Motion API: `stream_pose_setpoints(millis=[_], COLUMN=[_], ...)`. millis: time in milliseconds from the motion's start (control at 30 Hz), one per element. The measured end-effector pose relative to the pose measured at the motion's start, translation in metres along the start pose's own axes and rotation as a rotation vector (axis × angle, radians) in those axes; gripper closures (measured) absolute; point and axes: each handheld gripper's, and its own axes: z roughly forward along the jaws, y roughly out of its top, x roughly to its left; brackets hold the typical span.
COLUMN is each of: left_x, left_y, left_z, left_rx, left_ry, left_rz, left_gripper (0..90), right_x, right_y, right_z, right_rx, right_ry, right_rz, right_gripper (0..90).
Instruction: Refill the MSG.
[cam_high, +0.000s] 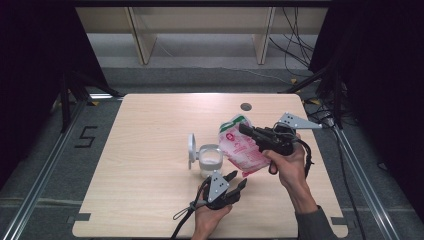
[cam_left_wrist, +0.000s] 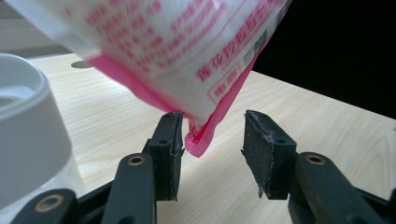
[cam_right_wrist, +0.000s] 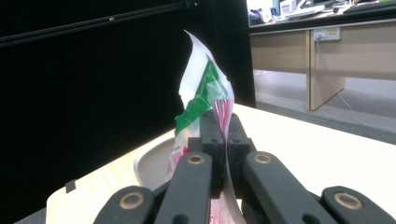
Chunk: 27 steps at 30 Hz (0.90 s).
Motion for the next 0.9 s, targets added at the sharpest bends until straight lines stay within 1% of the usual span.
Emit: stream_pose_setpoints(millis=[33, 67, 100, 133, 167, 200, 233, 267, 300, 333, 367, 400, 433, 467, 500, 533, 567, 600, 633, 667, 700, 733, 767, 800, 833, 867, 900], left_x=[0.001, 0.002, 0.002, 0.003, 0.003, 0.005, 0.006, 0.006, 0.006, 0.007, 0.007, 0.007, 0.009, 0.010, 0.011, 0.012, 0.014, 0.014, 0.015, 0.017, 0.016, 0.016, 0.018, 0.019, 0.019, 0.019, 0.019], left_y=[0.000, 0.001, 0.001, 0.001, 0.001, 0.001, 0.001, 0.000, 0.000, 0.000, -0.001, -0.001, 0.000, -0.001, -0.001, -0.001, -0.001, -0.002, -0.003, -0.002, -0.002, -0.003, -0.002, -0.002, -0.002, -0.002, -0.003], left_z=[-0.001, -0.003, -0.004, -0.005, -0.006, -0.007, -0.008, -0.010, -0.011, -0.011, -0.013, -0.013, -0.015, -0.016, -0.017, -0.018, -0.020, -0.020, -0.020, -0.022, -0.023, -0.023, -0.024, -0.025, -0.026, -0.026, -0.026], left_rx=[-0.003, 0.006, 0.010, 0.009, 0.012, 0.011, 0.016, 0.017, 0.020, 0.011, 0.015, 0.014, 0.012, 0.010, 0.003, 0.008, 0.016, 0.013, 0.001, 0.012, 0.009, 0.002, 0.004, 0.007, 0.003, 0.004, 0.002], left_ry=[0.003, 0.009, 0.015, 0.018, 0.022, 0.013, 0.016, 0.021, 0.020, 0.015, 0.026, 0.028, 0.021, 0.027, 0.025, 0.026, 0.031, 0.038, 0.040, 0.039, 0.045, 0.048, 0.046, 0.050, 0.052, 0.056, 0.064], left_rz=[0.004, 0.016, 0.015, 0.000, 0.001, 0.020, 0.023, 0.021, 0.021, 0.021, 0.012, -0.007, 0.021, 0.016, 0.014, 0.012, 0.016, 0.001, -0.010, 0.007, -0.016, -0.021, 0.001, -0.004, -0.008, -0.024, -0.030], left_gripper=[56.4, 56.1, 55.7, 55.3, 55.2, 55.2, 55.2, 55.2, 55.4, 55.3, 55.2, 55.0, 55.0, 54.9, 54.7, 54.8, 54.7, 54.7, 54.7, 54.7, 54.7, 54.8, 54.7, 54.8, 54.8, 54.8, 54.8], right_x=[-0.001, -0.002, -0.003, -0.003, -0.005, -0.006, -0.005, -0.007, -0.006, -0.007, -0.008, -0.010, -0.009, -0.011, -0.012, -0.014, -0.016, -0.016, -0.017, -0.019, -0.019, -0.020, -0.019, -0.021, -0.020, -0.020, -0.021], right_y=[-0.002, -0.003, -0.004, -0.006, -0.007, -0.008, -0.009, -0.011, -0.013, -0.014, -0.016, -0.018, -0.020, -0.022, -0.025, -0.027, -0.029, -0.032, -0.034, -0.034, -0.034, -0.033, -0.033, -0.034, -0.035, -0.036, -0.036], right_z=[0.000, 0.001, 0.000, 0.000, 0.001, 0.001, 0.001, 0.002, 0.001, 0.001, 0.001, 0.001, 0.000, -0.001, -0.001, -0.002, -0.003, -0.004, -0.006, -0.008, -0.010, -0.013, -0.017, -0.018, -0.019, -0.021, -0.022], right_rx=[-0.005, -0.001, 0.016, 0.010, 0.005, 0.011, 0.023, 0.013, 0.013, 0.014, 0.014, 0.011, 0.024, 0.027, 0.032, 0.042, 0.045, 0.055, 0.047, 0.042, 0.044, 0.048, 0.070, 0.055, 0.043, 0.045, 0.039], right_ry=[-0.014, -0.010, -0.013, -0.020, -0.017, -0.020, -0.022, -0.024, -0.021, -0.018, -0.025, -0.021, -0.023, -0.028, -0.026, -0.029, -0.037, -0.038, -0.042, -0.043, -0.047, -0.060, -0.069, -0.068, -0.068, -0.072, -0.079], right_rz=[0.008, 0.012, 0.011, 0.022, 0.021, 0.019, 0.036, 0.016, 0.041, 0.037, 0.026, 0.022, 0.047, 0.041, 0.062, 0.048, 0.047, 0.073, 0.082, 0.079, 0.070, 0.061, 0.070, 0.051, 0.070, 0.068, 0.056], right_gripper=[90.0, 90.0, 90.0, 90.0, 90.0, 90.0, 90.0, 90.0, 90.0, 90.0, 90.0, 90.0, 90.0, 90.0, 90.0, 90.0, 90.0, 90.0, 90.0, 90.0, 90.0, 90.0, 90.0, 90.0, 90.0, 90.0, 90.0])
